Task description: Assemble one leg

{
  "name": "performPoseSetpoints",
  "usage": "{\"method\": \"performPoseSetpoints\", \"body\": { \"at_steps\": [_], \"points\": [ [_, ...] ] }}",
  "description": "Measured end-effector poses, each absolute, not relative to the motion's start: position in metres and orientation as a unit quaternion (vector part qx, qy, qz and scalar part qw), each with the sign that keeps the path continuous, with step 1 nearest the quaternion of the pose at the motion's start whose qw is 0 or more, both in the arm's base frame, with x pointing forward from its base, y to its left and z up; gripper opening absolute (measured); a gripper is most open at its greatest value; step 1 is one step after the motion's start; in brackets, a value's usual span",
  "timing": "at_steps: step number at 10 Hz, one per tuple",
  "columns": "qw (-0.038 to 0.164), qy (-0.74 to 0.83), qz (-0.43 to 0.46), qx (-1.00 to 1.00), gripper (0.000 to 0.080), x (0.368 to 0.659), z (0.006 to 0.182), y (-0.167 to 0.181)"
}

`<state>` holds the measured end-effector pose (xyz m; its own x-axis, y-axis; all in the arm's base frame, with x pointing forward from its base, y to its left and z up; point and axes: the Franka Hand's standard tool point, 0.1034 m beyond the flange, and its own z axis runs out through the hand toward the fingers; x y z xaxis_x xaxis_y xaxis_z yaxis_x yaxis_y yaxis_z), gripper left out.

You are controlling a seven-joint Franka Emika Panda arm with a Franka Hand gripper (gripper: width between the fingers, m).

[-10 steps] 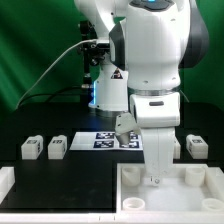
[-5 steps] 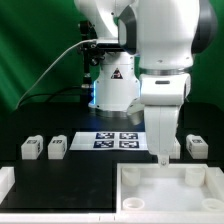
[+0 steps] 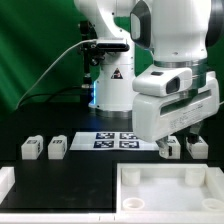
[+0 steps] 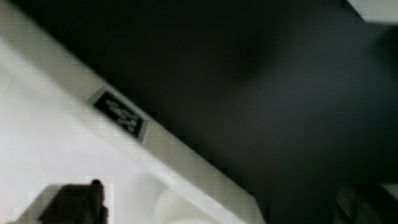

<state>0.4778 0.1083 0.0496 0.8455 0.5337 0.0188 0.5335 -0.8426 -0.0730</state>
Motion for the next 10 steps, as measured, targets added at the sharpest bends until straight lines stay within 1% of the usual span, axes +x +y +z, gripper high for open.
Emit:
{"method": "performPoseSetpoints", "body": {
  "at_steps": [1, 2, 4, 5, 7, 8, 9, 10],
  "points": [
    [0.044, -0.210, 0.007, -0.977, 0.0649, 0.464, 0.044, 0.121],
    [0.052, -0.138, 0.016, -0.989, 0.0649, 0.456, 0.042, 0.132],
    [0.058, -0.011, 0.027, -0.998, 0.0649, 0.447, 0.042, 0.160],
    [0.058, -0.026, 0.028, -0.998, 0.0649, 0.447, 0.042, 0.159],
    [0.055, -0.025, 0.050, -0.997, 0.0649, 0.445, 0.042, 0.157],
    [0.050, -0.023, 0.082, -0.995, 0.0649, 0.439, 0.042, 0.157],
    [0.039, -0.018, 0.151, -0.988, 0.0649, 0.428, 0.046, 0.161],
    [0.034, -0.013, 0.179, -0.983, 0.0649, 0.429, 0.047, 0.168]
  ]
}}
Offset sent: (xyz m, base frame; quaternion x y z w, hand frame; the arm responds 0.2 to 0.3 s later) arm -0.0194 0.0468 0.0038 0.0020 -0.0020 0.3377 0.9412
